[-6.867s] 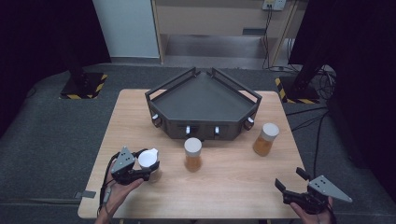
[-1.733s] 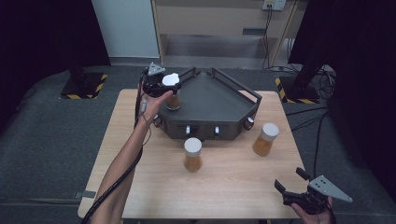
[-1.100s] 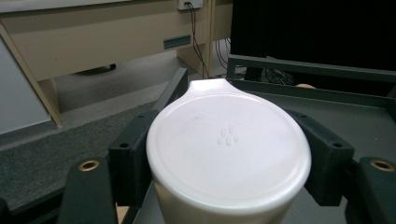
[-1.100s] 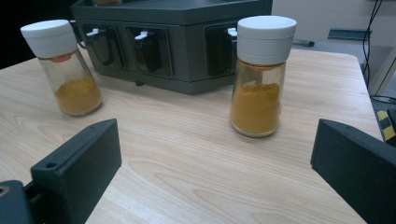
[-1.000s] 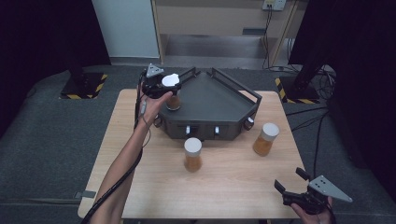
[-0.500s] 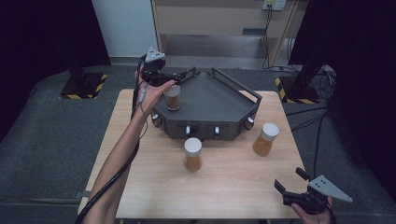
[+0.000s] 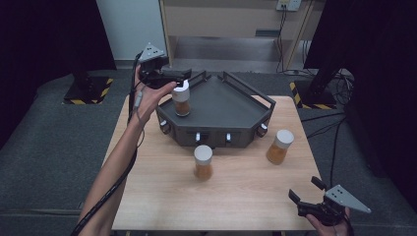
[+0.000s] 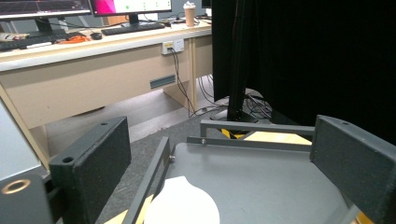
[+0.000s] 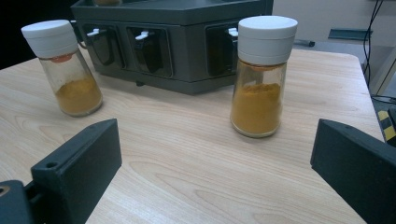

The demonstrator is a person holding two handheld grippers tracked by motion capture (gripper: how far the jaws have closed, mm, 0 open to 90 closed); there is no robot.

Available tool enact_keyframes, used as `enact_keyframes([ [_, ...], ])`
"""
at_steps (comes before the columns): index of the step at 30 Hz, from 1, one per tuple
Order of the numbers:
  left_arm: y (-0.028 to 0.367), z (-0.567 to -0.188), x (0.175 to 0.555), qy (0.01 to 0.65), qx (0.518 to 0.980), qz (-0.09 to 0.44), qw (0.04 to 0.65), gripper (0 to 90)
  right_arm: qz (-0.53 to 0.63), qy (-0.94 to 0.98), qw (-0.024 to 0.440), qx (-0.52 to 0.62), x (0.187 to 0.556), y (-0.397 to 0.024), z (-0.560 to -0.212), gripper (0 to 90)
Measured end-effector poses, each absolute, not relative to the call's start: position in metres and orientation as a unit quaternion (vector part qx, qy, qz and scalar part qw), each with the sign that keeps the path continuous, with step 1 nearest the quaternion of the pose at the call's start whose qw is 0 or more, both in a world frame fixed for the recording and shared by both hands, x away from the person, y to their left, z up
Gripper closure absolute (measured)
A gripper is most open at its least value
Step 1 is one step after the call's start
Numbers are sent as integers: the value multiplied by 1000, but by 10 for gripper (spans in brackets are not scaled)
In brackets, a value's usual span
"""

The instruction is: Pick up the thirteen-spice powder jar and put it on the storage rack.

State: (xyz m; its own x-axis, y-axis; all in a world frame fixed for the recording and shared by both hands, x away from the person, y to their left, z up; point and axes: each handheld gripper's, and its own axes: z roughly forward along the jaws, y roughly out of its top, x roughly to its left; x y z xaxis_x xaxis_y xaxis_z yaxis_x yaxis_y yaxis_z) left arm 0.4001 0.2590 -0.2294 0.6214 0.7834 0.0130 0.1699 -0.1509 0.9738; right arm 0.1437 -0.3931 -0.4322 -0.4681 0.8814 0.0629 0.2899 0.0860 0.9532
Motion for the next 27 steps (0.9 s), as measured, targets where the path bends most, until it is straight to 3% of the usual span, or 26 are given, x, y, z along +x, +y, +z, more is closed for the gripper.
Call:
enact_keyframes([
  [16,294,-244,353,302,721,250,572,27,517,683,285,430,144,-392,-431,18],
  [27,307,-274,312,272,727,253,577,25,517,683,286,430,144,-391,-431,20],
])
